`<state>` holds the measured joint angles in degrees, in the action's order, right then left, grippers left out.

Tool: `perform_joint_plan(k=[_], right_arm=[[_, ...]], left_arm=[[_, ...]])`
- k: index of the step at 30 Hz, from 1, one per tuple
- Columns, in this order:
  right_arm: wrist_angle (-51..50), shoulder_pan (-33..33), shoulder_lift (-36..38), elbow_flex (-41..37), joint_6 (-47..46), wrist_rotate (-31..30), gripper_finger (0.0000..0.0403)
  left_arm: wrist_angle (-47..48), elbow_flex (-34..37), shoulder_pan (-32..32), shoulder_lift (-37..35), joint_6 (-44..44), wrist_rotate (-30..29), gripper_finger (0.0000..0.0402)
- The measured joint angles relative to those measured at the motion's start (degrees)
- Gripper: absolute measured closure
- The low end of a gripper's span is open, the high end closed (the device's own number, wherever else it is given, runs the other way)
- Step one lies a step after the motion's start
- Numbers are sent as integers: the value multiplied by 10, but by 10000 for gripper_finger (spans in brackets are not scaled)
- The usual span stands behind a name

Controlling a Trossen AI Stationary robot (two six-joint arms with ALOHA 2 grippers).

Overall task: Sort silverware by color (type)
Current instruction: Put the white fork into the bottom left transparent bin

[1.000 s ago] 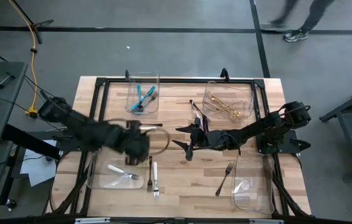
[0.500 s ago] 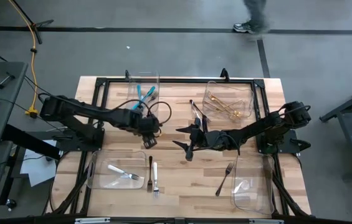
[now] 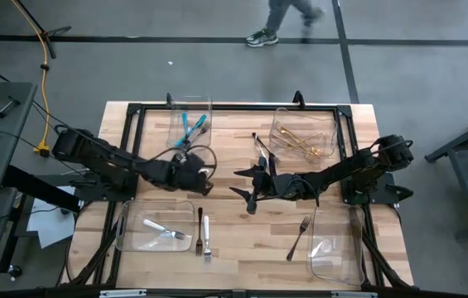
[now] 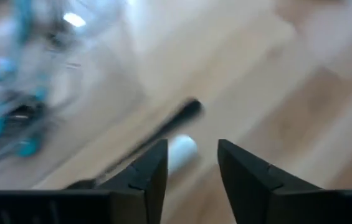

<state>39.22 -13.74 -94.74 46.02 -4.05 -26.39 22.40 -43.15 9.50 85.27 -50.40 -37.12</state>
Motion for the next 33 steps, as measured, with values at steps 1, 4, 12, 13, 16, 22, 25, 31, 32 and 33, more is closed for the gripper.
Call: perform_joint_plan(k=[1, 4, 12, 13, 16, 22, 25, 31, 32, 33], right_arm=[[0, 0, 0, 0, 0, 0, 155], [0, 0, 0, 0, 0, 0, 155], [12, 0, 0, 0, 0, 0, 155], [14, 0, 0, 0, 0, 0, 155], [16, 0, 0, 0, 0, 0, 155], [17, 0, 0, 0, 1, 0, 155], [17, 0, 0, 0, 0, 0, 155], [17, 0, 0, 0, 0, 0, 155], [17, 0, 0, 0, 0, 0, 155], [17, 0, 0, 0, 0, 0, 155]], left_arm=[[-1, 7, 12, 0, -28, -36, 283], [-14, 36, 45, 4, -114, -116, 320], [-32, 76, 46, 4, -185, -134, 395], [-31, 76, 39, 4, -184, -127, 397], [-42, 76, 13, 4, -155, -92, 400], [-84, 76, -45, 4, -86, 18, 401], [-87, 76, -60, 4, -75, 40, 401], [-81, 76, -62, 4, -75, 43, 401], [-77, 76, -62, 4, -75, 50, 401], [-72, 76, -62, 4, -75, 56, 401]])
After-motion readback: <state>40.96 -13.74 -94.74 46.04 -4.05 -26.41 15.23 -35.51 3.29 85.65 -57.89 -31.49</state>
